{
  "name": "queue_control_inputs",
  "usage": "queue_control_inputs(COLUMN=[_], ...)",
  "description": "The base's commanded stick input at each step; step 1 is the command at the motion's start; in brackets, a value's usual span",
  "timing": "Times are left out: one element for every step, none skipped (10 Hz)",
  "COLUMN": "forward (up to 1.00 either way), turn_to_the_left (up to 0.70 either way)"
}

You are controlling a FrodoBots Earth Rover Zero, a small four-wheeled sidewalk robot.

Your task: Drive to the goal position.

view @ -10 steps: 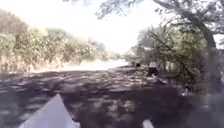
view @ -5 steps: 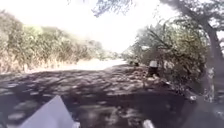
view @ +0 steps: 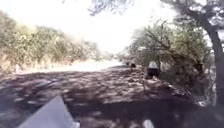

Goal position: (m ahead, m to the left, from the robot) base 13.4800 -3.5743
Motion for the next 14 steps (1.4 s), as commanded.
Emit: queue_control_inputs(forward=[0.5, 0.5, 0.5, 0.5, 0.5, 0.5, 0.5, 0.5, 0.5, 0.5, 0.5, 0.5, 0.5, 0.5], turn_to_the_left=[-0.5, -0.4, -0.23, -0.06, 0.0, 0.0, 0.0, 0.0, 0.0, 0.0, 0.0, 0.0, 0.0, 0.0])
